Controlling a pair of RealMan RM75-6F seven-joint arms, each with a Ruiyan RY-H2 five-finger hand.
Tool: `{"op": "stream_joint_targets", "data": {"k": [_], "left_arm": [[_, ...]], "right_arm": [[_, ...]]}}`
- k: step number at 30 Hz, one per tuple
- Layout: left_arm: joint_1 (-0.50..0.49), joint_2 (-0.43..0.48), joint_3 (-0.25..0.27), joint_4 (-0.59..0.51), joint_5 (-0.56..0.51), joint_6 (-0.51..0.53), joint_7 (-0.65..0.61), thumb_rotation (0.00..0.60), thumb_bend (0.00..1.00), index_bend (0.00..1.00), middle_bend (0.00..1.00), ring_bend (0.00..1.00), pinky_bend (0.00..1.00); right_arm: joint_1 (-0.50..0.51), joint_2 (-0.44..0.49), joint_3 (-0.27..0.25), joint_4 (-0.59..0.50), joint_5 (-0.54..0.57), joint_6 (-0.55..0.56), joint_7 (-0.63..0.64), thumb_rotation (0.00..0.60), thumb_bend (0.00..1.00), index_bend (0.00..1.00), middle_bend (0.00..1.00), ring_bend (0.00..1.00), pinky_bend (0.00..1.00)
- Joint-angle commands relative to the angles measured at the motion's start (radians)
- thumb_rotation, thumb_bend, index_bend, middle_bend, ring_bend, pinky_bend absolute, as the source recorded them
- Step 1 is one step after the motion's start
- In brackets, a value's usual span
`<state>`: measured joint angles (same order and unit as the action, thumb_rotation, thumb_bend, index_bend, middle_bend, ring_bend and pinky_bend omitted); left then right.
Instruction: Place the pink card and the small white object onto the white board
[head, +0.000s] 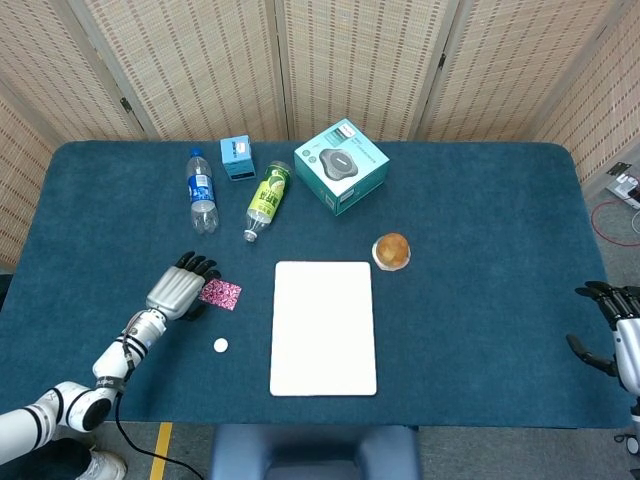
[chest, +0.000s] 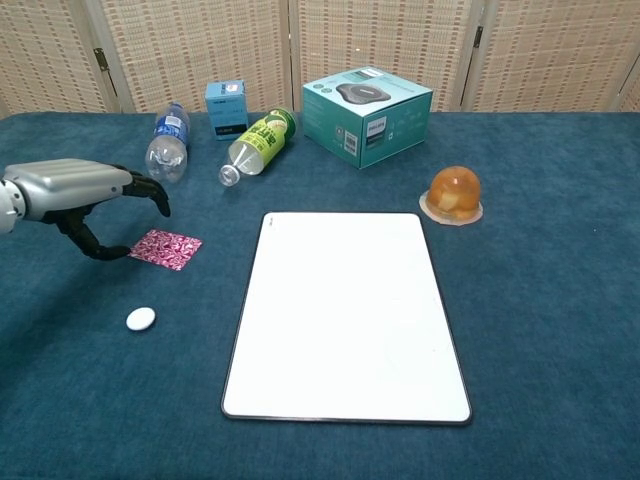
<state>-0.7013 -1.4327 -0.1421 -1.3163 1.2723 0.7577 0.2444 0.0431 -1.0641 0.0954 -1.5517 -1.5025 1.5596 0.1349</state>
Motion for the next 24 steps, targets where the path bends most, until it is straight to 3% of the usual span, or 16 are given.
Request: {"op": "stream_joint_targets", "data": {"k": [1, 24], "left_arm": [[-0.017, -0.014, 0.002, 0.004, -0.030, -0.014, 0.029, 0.600, 0.41, 0.26, 0.15, 0.09, 0.01], [-0.081, -0.075, 0.028, 0.042, -0.189, -0.040, 0.140, 0.600, 0.41, 0.27, 0.14, 0.08, 0.00]], "right_arm": [[-0.001, -0.001, 0.000, 0.002, 0.002, -0.001, 0.002, 0.600, 0.25, 0.26, 0.25, 0.23, 0.24], [-0.004, -0.008, 0.001, 0.023, 0.007, -0.008, 0.020, 0.600, 0.25, 0.26, 0.25, 0.23, 0.24]]}}
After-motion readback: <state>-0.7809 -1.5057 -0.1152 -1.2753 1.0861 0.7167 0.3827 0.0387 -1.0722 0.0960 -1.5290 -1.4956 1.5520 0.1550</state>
